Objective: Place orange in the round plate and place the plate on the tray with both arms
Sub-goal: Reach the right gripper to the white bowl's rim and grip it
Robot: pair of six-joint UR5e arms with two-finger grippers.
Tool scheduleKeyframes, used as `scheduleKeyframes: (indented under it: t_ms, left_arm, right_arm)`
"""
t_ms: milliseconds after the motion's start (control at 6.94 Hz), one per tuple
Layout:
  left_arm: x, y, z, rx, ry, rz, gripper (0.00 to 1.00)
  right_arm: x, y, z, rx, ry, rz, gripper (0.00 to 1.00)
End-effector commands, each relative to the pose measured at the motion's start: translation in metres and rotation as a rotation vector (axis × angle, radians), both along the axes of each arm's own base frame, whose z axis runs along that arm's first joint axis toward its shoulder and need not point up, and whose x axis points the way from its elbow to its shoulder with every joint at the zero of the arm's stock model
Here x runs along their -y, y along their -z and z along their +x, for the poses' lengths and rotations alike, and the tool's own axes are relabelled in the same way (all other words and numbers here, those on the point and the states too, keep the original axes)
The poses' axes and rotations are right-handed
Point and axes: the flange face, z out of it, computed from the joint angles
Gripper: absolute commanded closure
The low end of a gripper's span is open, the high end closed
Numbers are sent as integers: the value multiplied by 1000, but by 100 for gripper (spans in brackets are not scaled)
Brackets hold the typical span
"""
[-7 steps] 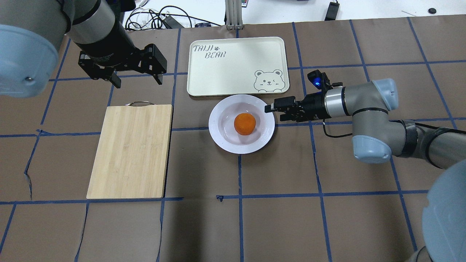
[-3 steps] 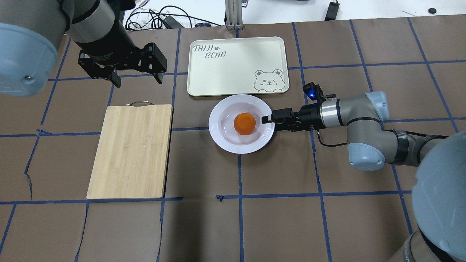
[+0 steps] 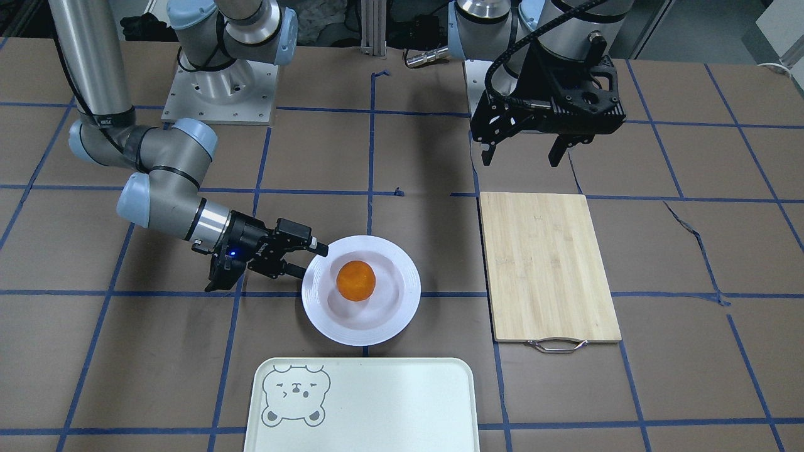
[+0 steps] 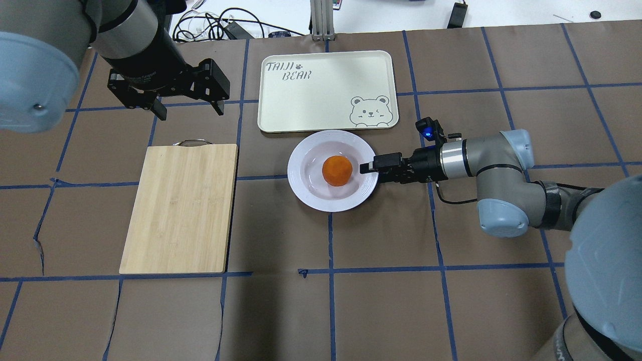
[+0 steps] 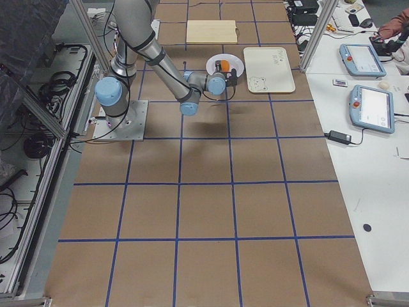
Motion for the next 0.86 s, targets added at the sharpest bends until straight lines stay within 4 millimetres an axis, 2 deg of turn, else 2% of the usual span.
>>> scheduleKeyframes:
  t_ms: [0,432,720]
  left_arm:
    - [0,0,0,0,1,0,0]
    - [0,0,0,0,0,0,0]
    - [-1,-1,0,0,1,-2,0]
  right_arm:
    - [-4,13,5,7,-10,29,1]
    - [-13,13,38,5,-75,24,8]
    - [-18,19,46,5,-92,37,14]
